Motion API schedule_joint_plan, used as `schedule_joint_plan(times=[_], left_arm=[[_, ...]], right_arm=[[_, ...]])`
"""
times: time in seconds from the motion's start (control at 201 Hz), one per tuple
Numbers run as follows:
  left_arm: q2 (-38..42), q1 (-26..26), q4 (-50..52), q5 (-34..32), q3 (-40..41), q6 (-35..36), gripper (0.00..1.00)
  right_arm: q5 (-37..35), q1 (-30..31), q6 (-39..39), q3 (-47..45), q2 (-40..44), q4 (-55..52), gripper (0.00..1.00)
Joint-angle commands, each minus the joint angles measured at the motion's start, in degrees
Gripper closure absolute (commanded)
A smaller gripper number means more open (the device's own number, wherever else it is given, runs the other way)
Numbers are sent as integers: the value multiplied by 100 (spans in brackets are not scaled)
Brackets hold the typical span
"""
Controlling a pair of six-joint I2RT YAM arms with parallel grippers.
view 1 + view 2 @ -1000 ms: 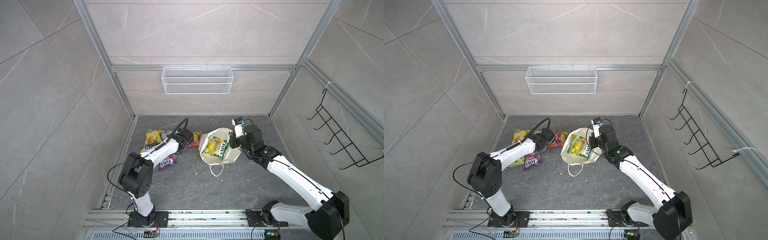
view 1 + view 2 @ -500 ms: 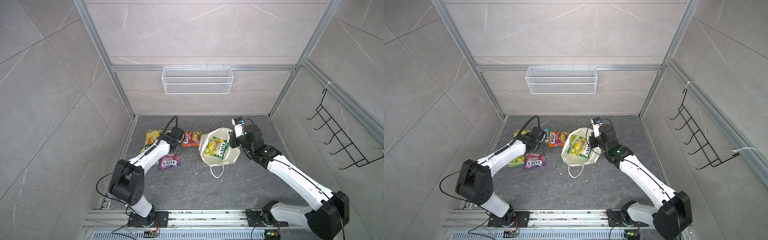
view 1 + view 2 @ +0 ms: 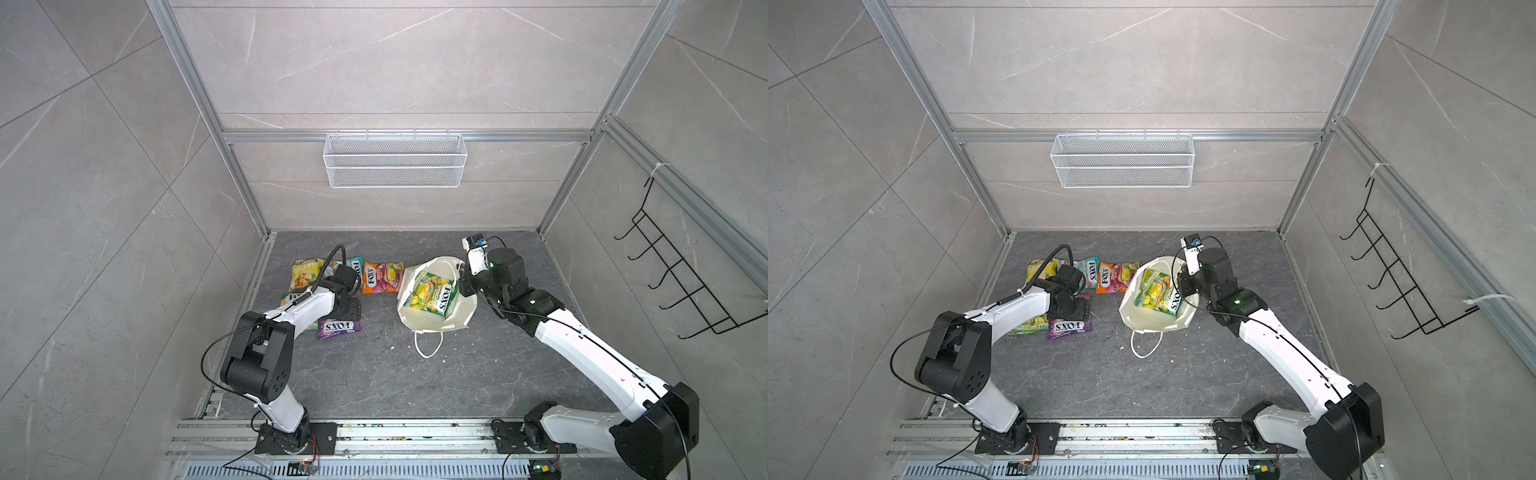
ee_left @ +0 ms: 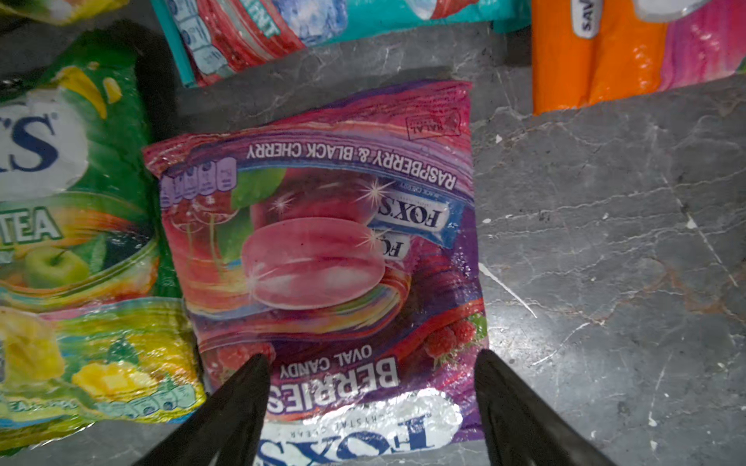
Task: Take the snacks out of the paper bag
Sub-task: Move the snack to the middle-left of the table.
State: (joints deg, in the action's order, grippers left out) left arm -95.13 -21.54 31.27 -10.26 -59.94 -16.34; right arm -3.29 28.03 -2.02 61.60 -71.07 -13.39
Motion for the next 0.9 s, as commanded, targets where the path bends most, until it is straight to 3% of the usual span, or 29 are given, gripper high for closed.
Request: schedule_joint_plan(times=[0.0,0.095,0.284,0.388,0.523,0.722,0.891], left_arm=[[-47,1,-314,139,14,350,24],[-92,1,-434,185,77,519,29],[42,-17,-556,51,82,791,30],[616,-215,-566,-293,53,909,29],[1503,-855,-721,-512,-138,1437,28],[2045,-1467,-845,137,-657,1961,25],[2535,-1642,-1659,678,-287,2327,24]], right_arm=[[515,-27,223,291,-82,-301,100],[798,-15,276,366,-48,-436,100],[928,16,423,595,-118,-889,100],[834,43,409,558,-50,-894,100],[733,68,371,557,-33,-850,100],[633,104,392,809,-252,-952,100],[169,97,345,1090,-387,-953,100]])
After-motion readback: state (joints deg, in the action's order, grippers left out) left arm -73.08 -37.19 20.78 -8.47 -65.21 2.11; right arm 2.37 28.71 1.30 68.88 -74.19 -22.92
